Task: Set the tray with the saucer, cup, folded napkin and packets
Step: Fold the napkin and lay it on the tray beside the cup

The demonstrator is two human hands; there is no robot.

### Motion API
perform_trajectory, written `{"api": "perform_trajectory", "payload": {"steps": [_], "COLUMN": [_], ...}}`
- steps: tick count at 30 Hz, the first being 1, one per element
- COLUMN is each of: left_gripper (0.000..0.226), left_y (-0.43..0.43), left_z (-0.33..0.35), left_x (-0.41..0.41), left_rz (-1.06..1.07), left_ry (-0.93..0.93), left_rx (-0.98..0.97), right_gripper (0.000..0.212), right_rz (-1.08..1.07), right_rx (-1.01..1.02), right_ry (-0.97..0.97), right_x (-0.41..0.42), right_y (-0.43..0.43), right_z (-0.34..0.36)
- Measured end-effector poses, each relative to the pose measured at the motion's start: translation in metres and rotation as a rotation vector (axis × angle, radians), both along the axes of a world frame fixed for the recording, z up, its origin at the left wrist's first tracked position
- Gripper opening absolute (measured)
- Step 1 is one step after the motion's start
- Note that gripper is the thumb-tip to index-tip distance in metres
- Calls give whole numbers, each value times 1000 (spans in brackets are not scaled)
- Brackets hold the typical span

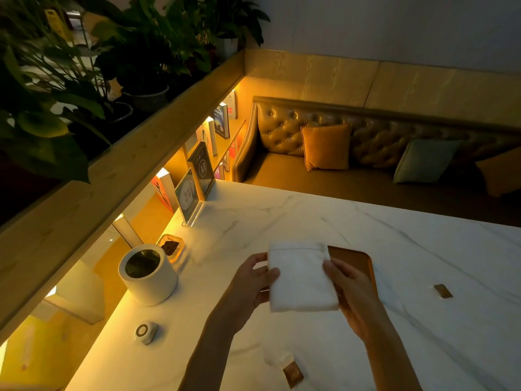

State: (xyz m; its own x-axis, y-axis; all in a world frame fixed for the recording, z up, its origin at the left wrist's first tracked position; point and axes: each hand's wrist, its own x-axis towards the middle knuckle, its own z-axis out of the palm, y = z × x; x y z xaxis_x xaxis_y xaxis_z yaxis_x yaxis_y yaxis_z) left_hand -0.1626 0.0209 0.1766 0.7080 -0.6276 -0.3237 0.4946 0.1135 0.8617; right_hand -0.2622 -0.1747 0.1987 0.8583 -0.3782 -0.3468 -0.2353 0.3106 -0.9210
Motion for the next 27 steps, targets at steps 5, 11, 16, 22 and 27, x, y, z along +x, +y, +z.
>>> {"api": "perform_trajectory", "payload": {"steps": [5,11,16,22,27], "left_gripper": [65,52,29,41,45], "left_y": [7,14,12,13,13], "left_z": [2,3,8,27,42], "left_x": [4,2,0,-6,-9], "left_rz": [-16,-94,-8,-8,-38], "left_ry": [39,-85,-247,-505,-739], "left_rx": [-26,78,111,18,-58], "right_gripper": [45,51,42,28,41], "right_rz": [230,255,260,133,109], "right_rx": [30,31,-29,-241,-345], "right_ry": [57,80,26,-182,-357], "right_x": [-6,-7,-9,-17,-19], "right_y": [-16,-18,-21,-17,-14], "right_z": [-2,-2,2,20,31]}}
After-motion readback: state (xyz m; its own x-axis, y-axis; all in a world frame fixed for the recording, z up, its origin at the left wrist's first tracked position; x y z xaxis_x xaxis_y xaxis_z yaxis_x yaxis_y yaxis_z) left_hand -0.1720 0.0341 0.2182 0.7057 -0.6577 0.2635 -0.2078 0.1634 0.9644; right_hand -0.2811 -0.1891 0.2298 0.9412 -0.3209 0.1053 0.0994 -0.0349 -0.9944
